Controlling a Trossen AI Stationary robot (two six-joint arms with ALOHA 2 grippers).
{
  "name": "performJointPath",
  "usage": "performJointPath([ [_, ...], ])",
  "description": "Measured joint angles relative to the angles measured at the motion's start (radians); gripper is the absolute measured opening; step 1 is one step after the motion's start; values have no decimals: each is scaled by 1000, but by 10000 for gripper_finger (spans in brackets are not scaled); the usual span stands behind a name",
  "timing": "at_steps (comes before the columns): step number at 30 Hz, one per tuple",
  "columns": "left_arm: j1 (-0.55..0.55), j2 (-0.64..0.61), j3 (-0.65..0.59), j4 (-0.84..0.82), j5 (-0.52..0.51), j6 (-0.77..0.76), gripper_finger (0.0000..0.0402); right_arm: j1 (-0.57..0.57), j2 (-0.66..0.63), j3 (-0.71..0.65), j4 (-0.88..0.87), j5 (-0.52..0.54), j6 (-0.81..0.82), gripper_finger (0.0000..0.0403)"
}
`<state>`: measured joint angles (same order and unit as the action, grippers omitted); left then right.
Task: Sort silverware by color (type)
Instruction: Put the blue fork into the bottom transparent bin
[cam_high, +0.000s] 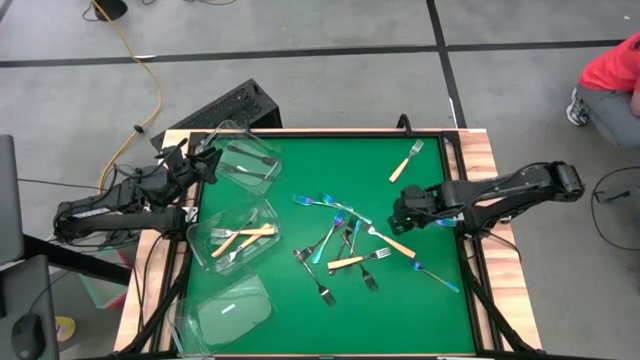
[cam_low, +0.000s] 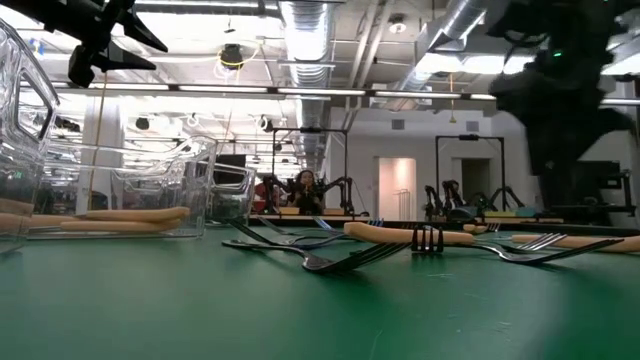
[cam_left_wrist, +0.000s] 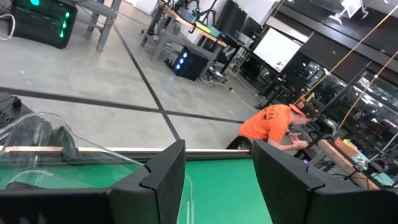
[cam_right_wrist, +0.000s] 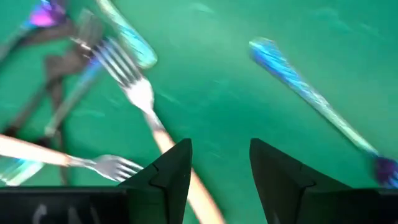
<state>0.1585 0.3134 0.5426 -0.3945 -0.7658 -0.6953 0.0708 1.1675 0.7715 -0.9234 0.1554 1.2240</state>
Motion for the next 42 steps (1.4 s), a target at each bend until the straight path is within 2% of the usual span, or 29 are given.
performJointPath([
  [3, 0, 0, 0, 0, 1, -1, 172, -20, 57, 0, 128, -6, -52, 182],
  [10, 0, 0, 0, 0, 31, -2, 172, -103, 201, 21, 337, -133, -218, 182],
  [19, 0, 0, 0, 0, 47, -2, 172, -192, 370, 196, 289, -135, -475, 182],
  [25, 0, 0, 0, -5, 46, -2, 172, -205, 476, 314, 307, -134, -735, 182],
  [30, 0, 0, 0, -9, 46, -2, 172, -212, 574, 447, 318, -130, -883, 182],
  [33, 0, 0, 0, -13, 45, -4, 172, -211, 638, 523, 320, -134, -933, 182],
  [36, 0, 0, 0, -14, 47, -7, 172, -210, 692, 578, 288, -187, -971, 182],
  [39, 0, 0, 0, -15, 47, -7, 172, -209, 713, 592, 245, -238, -995, 182],
  [42, 0, 0, 0, -16, 46, -7, 172, -202, 727, 589, 202, -237, -1013, 182],
])
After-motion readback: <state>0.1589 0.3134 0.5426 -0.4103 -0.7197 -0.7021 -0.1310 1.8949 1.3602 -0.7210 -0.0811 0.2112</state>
